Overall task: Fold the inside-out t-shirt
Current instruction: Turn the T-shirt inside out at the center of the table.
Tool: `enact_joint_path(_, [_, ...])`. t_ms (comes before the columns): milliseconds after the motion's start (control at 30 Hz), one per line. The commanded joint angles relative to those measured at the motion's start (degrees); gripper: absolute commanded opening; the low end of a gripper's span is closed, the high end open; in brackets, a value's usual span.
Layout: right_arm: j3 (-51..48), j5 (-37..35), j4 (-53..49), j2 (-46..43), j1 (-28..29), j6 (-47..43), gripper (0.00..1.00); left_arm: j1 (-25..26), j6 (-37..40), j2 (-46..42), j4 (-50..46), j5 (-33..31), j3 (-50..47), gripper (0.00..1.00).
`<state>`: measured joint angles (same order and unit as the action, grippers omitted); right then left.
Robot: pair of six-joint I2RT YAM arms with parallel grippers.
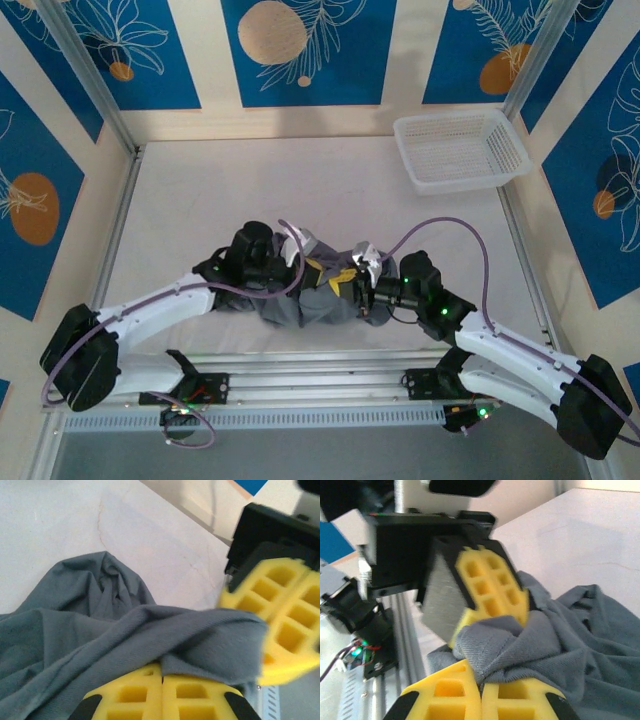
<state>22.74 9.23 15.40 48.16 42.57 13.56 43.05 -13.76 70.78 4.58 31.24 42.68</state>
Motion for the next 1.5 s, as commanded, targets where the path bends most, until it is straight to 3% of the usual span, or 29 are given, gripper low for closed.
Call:
enact_joint_path(0, [-2.4,-9.8,-0.5,1.3,-1.3,-0.9,0.0,0.0,-4.0,-6.0,-4.3,-2.2,6.0,0.0])
enact_joint_path(100, [-3.0,-13.3,-2.2,6.6,-2.0,-1.7,0.04,0.0,-6.0,-7.8,-13.0,-4.6,11.3,0.0])
enact_joint_path(200, [-1.4,-10.4,-2.7,7.8,-2.0,-1.4,0.23,0.0,-6.5,-7.5,-17.3,-4.8,13.3,0.0])
enact_joint_path(333, [1.7,-16.0,-6.9,3.8,-1.1,-0.3,0.45,0.0,-6.3,-6.9,-19.8,-5.7,12.7,0.0])
enact_joint_path(467, [4.0,-17.8,-10.1,1.0,2.2,-3.4,0.39,0.0,-5.8,-6.9,-20.0,-5.5,11.4,0.0])
enact_joint_path(567, [3.8,-18.1,-9.9,1.0,2.7,-3.0,0.43,1.0,-1.3,-6.4,-23.0,-8.2,10.8,0.01])
enact_joint_path(633, [3.8,-19.4,-10.9,1.6,2.7,-0.6,0.47,3.1,1.6,-6.3,-26.3,-13.7,9.7,0.1])
enact_joint_path(733, [4.3,-20.4,-13.3,2.5,2.7,3.6,0.47,6.2,2.1,-5.1,-29.1,-16.0,7.9,0.23])
enact_joint_path(933, [4.8,-22.5,-17.0,2.3,2.4,10.0,0.47,16.5,3.9,1.5,-31.5,-29.8,7.8,0.48])
enact_joint_path(1033, [3.9,-22.3,-16.9,0.7,2.2,11.3,0.47,18.2,6.5,5.1,-28.9,-35.2,8.1,0.54])
enact_joint_path(1167, [3.1,-21.9,-17.8,-2.0,1.5,12.7,0.47,18.6,9.0,8.9,-24.6,-39.5,8.5,0.5])
enact_joint_path(1200, [3.0,-21.8,-18.2,-2.8,1.2,13.1,0.48,18.7,9.5,9.7,-24.1,-40.5,8.9,0.44])
enact_joint_path(1333, [2.7,-21.5,-19.8,-5.7,0.6,13.4,0.48,18.9,10.3,10.2,-23.1,-42.7,8.9,0.0])
enact_joint_path(1467, [1.6,-21.4,-19.1,-8.2,0.4,10.1,0.48,18.0,7.6,5.4,-24.2,-38.9,9.3,0.0])
